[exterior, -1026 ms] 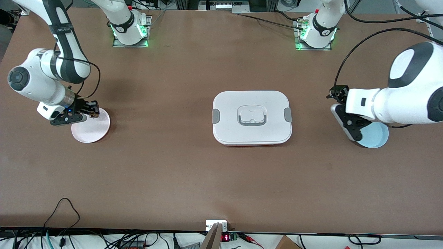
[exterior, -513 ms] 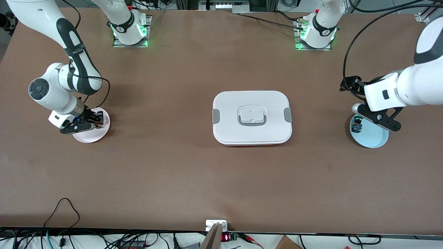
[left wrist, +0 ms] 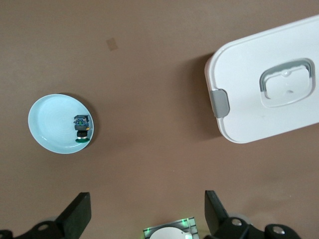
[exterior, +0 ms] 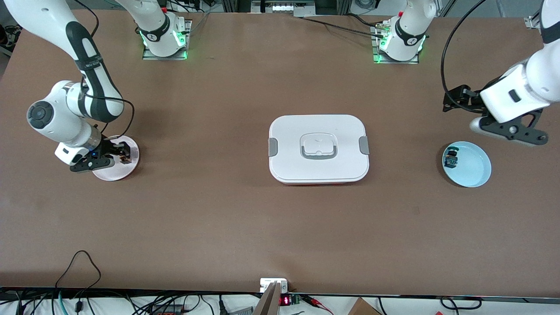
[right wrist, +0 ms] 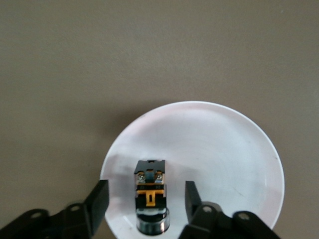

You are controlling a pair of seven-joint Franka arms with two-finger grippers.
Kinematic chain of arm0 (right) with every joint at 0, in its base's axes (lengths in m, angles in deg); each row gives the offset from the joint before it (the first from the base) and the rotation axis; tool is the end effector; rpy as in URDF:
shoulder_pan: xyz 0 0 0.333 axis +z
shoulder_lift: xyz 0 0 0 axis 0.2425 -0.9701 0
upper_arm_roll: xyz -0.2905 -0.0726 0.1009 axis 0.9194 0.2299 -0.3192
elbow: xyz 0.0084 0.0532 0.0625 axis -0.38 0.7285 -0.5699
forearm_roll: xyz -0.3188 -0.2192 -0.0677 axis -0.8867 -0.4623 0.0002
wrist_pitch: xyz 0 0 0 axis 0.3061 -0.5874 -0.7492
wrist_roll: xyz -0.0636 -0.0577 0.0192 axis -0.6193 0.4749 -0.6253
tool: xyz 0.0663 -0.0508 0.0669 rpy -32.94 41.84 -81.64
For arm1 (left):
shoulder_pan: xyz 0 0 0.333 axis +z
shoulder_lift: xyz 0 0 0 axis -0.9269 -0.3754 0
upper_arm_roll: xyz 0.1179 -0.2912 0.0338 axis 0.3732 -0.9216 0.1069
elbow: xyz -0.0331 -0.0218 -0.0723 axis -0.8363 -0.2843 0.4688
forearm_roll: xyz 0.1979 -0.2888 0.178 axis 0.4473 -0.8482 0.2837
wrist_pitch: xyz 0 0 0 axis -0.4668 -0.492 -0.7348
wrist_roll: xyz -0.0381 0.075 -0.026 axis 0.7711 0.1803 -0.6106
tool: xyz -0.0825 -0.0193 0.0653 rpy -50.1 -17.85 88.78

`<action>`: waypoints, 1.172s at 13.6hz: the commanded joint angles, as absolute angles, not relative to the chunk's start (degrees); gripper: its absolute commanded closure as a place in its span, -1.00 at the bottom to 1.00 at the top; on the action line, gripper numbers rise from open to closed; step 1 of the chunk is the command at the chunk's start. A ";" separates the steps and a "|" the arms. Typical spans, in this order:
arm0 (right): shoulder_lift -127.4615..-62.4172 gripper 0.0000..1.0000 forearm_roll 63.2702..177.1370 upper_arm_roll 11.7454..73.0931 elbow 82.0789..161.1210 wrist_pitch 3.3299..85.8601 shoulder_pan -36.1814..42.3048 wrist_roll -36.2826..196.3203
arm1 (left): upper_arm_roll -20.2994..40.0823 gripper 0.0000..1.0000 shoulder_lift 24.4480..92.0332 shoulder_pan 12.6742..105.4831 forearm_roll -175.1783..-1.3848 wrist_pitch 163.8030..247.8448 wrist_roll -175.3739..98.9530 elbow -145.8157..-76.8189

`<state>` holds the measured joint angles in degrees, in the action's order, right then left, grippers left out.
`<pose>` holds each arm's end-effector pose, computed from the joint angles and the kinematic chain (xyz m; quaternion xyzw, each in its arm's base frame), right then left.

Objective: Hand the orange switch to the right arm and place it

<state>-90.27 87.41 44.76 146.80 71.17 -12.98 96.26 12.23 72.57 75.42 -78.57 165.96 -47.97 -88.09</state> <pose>0.5607 -0.0664 0.2423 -0.9948 -0.1016 0.0057 0.0015 0.5842 -0.0672 0.6078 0.9908 -0.1008 -0.0892 0.0168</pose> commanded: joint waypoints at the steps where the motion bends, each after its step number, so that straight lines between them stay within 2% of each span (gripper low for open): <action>1: -83.19 -1.00 87.58 43.83 144.93 61.81 -10.98 92.67 | 21.59 -1.00 80.59 69.64 -80.25 172.14 -44.93 -97.63; 5: -72.91 -1.00 87.49 43.82 143.52 50.37 -6.93 89.50 | 29.17 -1.00 86.13 67.17 -82.89 176.62 -44.92 -104.39; 7: -68.16 -1.00 86.62 43.74 143.08 46.07 -5.35 86.52 | 29.54 -1.00 88.34 65.85 -82.28 181.64 -45.28 -107.92; 9: -65.07 -1.00 85.13 43.74 141.07 40.27 -3.76 83.26 | 29.88 -1.00 87.91 66.01 -82.19 181.47 -44.84 -107.67; 12: -65.32 -1.00 82.83 43.39 131.33 29.64 -2.87 80.70 | 29.19 -1.00 85.98 66.20 -81.67 179.11 -44.66 -105.56; 16: -66.11 -1.00 83.09 44.00 127.88 26.63 -3.49 80.70 | 29.36 -1.00 85.62 66.28 -80.70 179.01 -45.01 -105.30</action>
<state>-64.42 83.91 43.67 130.29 28.85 -3.26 81.71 28.74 85.90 67.03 -81.64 179.75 -45.27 -105.99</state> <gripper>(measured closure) 0.000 0.000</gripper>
